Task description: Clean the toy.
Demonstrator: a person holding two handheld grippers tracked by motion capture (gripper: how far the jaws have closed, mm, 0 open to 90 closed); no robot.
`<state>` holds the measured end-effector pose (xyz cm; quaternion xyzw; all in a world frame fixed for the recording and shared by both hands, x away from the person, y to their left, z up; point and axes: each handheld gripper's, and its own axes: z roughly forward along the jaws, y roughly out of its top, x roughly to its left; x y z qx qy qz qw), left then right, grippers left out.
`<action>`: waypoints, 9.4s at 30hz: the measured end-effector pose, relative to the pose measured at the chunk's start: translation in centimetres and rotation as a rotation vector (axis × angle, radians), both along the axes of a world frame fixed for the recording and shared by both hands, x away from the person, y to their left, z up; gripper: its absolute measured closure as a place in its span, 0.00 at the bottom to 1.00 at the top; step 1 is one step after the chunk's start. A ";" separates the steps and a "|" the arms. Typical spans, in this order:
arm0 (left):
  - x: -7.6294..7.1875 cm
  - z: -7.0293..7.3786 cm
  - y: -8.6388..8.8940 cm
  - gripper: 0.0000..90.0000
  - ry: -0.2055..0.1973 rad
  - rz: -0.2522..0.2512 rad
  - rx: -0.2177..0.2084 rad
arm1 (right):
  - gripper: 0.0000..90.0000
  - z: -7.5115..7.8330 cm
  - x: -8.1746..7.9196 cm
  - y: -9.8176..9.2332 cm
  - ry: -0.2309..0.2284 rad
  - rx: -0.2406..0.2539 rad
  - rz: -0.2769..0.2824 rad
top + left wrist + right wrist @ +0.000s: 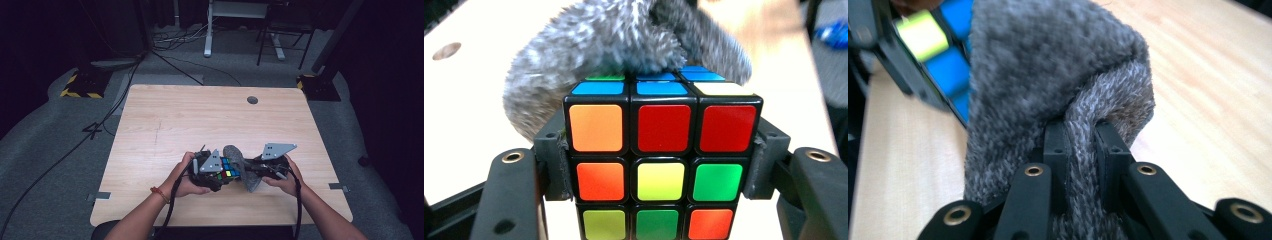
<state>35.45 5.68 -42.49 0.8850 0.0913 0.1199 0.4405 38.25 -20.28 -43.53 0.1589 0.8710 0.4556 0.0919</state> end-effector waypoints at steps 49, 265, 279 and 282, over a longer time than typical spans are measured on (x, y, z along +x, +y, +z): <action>-0.7 -0.2 -0.9 0.37 0.016 -0.045 0.004 | 0.88 0.9 -1.1 0.4 -0.028 0.046 0.032; 3.7 -3.5 1.0 0.17 0.029 -0.062 0.203 | 0.45 -3.8 -0.3 3.0 -0.022 -0.128 0.037; 4.0 -4.5 0.4 0.25 0.142 -0.106 0.218 | 0.45 -3.8 -0.2 3.3 -0.033 -0.128 0.041; 3.9 -4.6 0.8 0.28 0.151 -0.085 0.202 | 0.45 -3.5 -0.3 3.2 -0.055 -0.119 0.031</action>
